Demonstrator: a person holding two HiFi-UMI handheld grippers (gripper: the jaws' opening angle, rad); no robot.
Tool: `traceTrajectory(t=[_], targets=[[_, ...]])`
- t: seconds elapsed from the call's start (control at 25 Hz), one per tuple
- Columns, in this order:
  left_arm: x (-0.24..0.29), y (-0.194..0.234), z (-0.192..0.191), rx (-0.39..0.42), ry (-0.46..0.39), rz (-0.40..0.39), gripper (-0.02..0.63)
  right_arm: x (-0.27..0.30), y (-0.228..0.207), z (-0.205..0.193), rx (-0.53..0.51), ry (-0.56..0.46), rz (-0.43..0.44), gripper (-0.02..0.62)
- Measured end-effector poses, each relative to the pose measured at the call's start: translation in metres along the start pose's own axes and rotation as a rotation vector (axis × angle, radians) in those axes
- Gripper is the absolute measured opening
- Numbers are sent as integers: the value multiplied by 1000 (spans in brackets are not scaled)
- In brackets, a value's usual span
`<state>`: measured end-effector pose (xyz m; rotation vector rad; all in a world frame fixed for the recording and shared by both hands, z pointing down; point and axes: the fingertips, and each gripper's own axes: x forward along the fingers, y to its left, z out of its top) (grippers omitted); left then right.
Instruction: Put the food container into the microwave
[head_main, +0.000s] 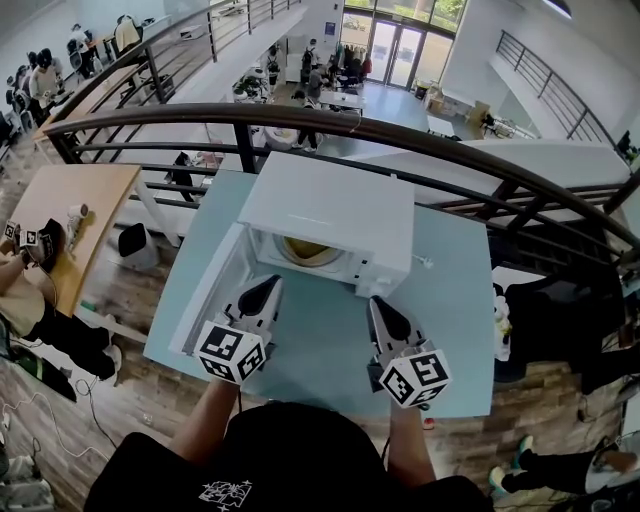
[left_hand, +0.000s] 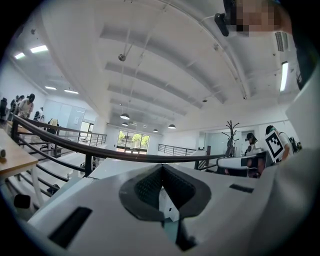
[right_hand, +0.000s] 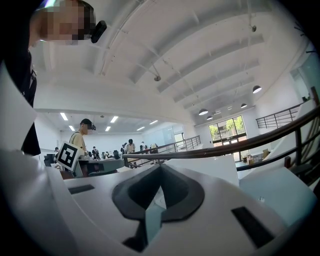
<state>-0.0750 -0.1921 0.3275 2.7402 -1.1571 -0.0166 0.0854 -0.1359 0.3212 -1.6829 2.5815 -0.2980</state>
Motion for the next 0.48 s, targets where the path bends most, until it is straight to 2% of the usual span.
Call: traceTrajectory(t=[0.48], targets=[[10,8,-10,-17,16,-20,8,7,-4,-7,5,13,-14,6]])
